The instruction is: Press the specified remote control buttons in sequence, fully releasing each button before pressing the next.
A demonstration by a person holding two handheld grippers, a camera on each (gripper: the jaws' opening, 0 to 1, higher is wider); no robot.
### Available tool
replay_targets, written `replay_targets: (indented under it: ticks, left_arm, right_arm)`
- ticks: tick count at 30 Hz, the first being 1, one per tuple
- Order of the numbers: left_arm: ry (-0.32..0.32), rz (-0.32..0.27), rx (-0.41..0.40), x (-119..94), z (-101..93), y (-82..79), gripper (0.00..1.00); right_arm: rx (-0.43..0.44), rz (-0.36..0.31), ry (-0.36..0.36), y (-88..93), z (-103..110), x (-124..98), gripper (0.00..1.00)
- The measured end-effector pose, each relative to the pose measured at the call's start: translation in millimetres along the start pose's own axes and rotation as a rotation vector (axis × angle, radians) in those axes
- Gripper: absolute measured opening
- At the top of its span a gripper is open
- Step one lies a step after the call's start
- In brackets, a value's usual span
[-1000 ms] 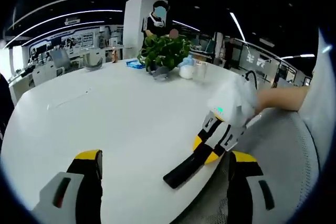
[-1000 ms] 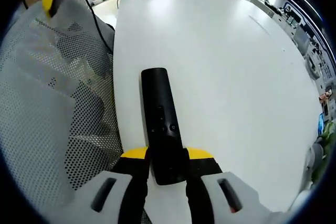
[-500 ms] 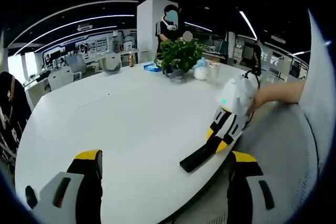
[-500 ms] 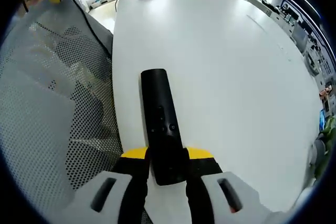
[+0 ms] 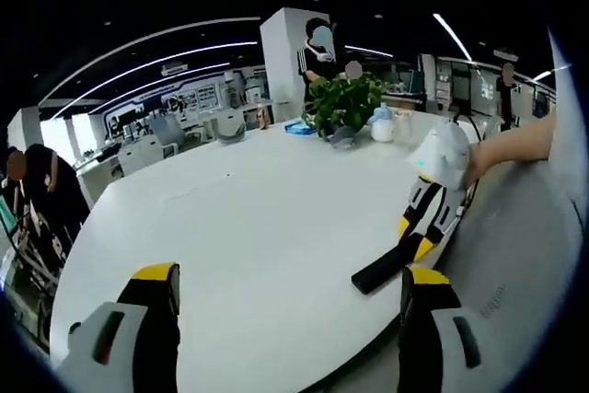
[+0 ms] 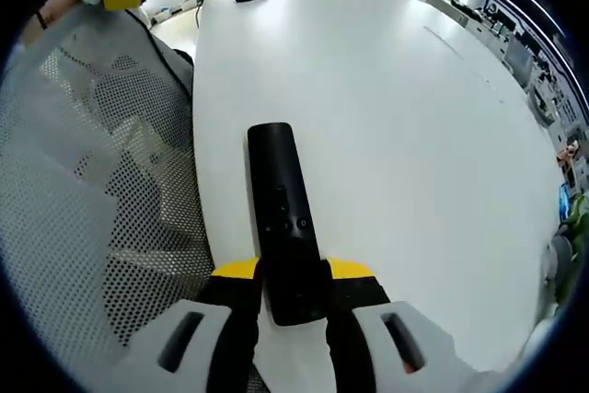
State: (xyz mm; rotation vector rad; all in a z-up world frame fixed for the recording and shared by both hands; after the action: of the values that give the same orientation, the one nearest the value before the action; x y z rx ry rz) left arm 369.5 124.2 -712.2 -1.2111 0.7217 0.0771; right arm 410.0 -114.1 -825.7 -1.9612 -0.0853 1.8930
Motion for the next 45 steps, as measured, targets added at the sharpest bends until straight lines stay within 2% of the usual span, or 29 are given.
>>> replay_targets:
  ticks: [5, 12, 19, 22, 26, 35, 40, 45]
  left_arm:
    - [0.02, 0.0, 0.017, -1, -3.8, -0.8, 0.99]
    - [0.01, 0.007, 0.036, -3, -4.5, 1.9, 0.99]
    - [-0.04, 0.004, 0.014, -5, 4.2, 3.2, 0.98]
    - [-0.037, 0.003, 0.011, -4, 4.3, 3.3, 0.97]
    - [-0.051, 0.001, 0.064, -6, 3.1, 3.1, 0.97]
    - [-0.063, -0.007, 0.035, -7, 6.4, 3.2, 0.96]
    - [-0.098, 0.0, 0.088, -9, 8.3, 3.6, 0.96]
    - [-0.103, -0.003, 0.074, -9, 9.8, 3.4, 0.95]
  right_arm:
    - [-0.013, -0.006, 0.004, -0.2, 0, -1, 0.26]
    - [-0.006, 0.002, 0.003, -1.1, 1, -1, 0.26]
    - [-0.011, -0.005, 0.004, -1.2, 1, -1, 0.26]
    - [-0.007, -0.011, 0.004, -0.5, 1, -1, 0.26]
    - [0.006, -0.024, 0.005, 0.3, 1, -1, 0.26]
    - [0.01, -0.029, 0.012, -0.2, 2, 0, 0.26]
    - [0.031, -0.03, 0.01, -0.1, 1, 0, 0.26]
    - [0.032, -0.012, 0.012, -1.8, 2, 0, 0.26]
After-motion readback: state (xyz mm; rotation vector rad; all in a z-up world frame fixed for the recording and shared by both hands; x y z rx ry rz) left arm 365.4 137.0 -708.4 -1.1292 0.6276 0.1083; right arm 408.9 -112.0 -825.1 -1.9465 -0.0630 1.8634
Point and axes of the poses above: the point that each gripper's makers call its tool centre point, and the gripper's own axes: x roughly forward along the fingers, z roughly to its left, y roughly out of its underside, the point moved 6 cm from there along -x, roughly backward along the fingers, and after that the axes turned 5 degrees about z, right-handed, at the moved point
